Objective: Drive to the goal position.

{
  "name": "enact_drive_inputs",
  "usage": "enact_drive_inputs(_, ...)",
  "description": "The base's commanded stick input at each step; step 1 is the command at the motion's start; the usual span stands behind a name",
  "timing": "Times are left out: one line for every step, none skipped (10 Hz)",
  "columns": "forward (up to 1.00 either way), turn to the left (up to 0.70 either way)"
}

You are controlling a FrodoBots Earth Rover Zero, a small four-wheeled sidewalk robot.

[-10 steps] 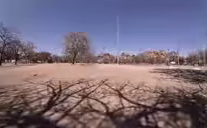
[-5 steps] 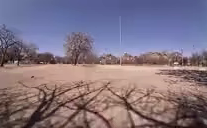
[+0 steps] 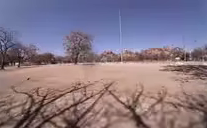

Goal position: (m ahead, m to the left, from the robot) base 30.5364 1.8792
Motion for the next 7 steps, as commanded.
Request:
enact_drive_inputs(1.00, 0.00)
enact_drive_inputs(1.00, 0.00)
enact_drive_inputs(1.00, 0.00)
enact_drive_inputs(1.00, 0.00)
enact_drive_inputs(1.00, 0.00)
enact_drive_inputs(1.00, 0.00)
enact_drive_inputs(1.00, -0.27)
